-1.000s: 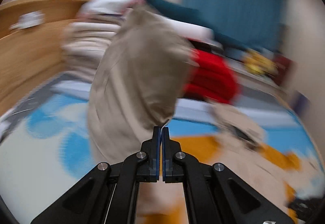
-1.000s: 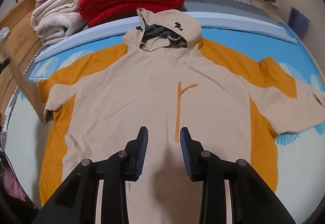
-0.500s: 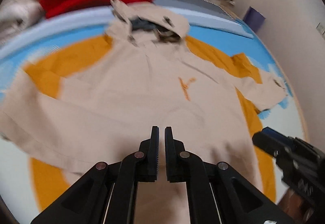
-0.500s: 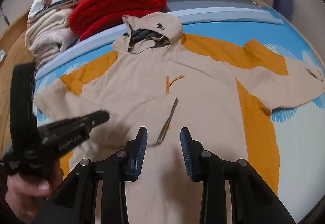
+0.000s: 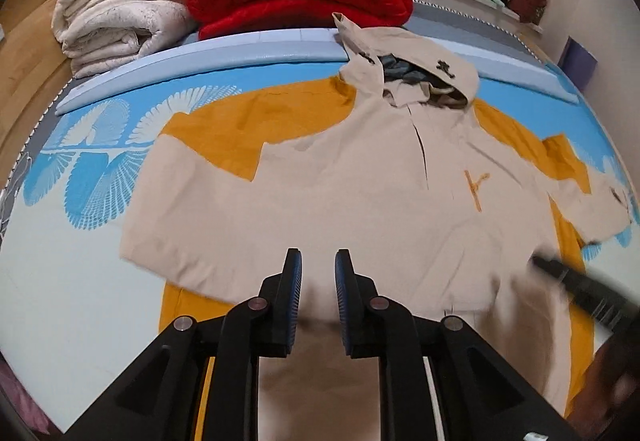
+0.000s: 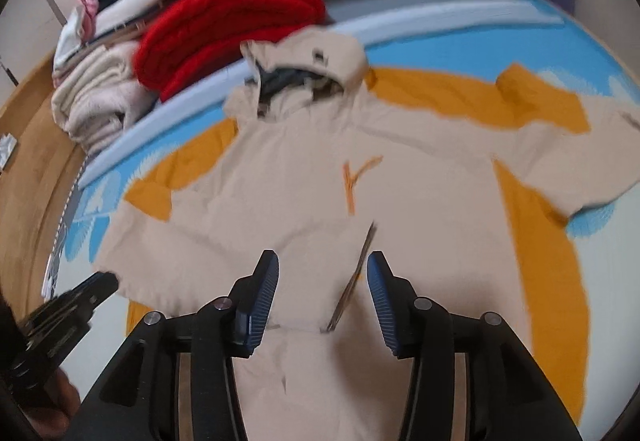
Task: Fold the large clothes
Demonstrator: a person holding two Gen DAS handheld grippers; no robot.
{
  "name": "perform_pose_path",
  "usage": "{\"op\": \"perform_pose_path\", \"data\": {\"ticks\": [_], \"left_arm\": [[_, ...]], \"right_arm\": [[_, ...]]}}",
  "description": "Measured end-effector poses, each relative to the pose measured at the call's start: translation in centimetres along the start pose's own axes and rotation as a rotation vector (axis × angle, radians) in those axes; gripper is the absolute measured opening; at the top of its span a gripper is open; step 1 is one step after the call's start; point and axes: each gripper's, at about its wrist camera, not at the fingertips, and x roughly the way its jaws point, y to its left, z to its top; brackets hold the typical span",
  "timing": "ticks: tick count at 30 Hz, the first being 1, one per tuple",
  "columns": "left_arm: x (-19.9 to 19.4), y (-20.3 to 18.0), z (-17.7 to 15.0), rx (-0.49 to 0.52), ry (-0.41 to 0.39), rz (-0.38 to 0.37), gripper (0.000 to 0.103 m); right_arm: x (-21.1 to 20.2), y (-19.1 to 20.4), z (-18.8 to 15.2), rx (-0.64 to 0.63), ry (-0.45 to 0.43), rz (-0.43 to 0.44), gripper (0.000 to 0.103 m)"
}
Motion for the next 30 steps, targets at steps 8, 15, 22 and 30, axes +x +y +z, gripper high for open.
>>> {"op": "perform_pose_path", "data": {"ticks": [8,15,22,30], "left_arm": [[2.2,0.0,0.5,0.005,0.032,-0.001,0.018],[2.8,0.2,1.1,-0.007,0.034,-0.014,0.018],[3.1,0.8,1.6,-0.029,0.023,-0.039,0.018],[2.1,3.2,3.4,-0.09,-0.084,-0.063,0.018]], "right_arm": [[6.8,-0.8,-2.8,0.103,0.22,-0.006,0.047],[9.8,-0.6,-3.4,0.145,0.293,-0.015,0.047],[8.3,0.0,-2.0,0.103,0.192,-0.003,0.007],[1.9,-4.3,4.7,0.038,-0.121,-0.134,0.005]]}}
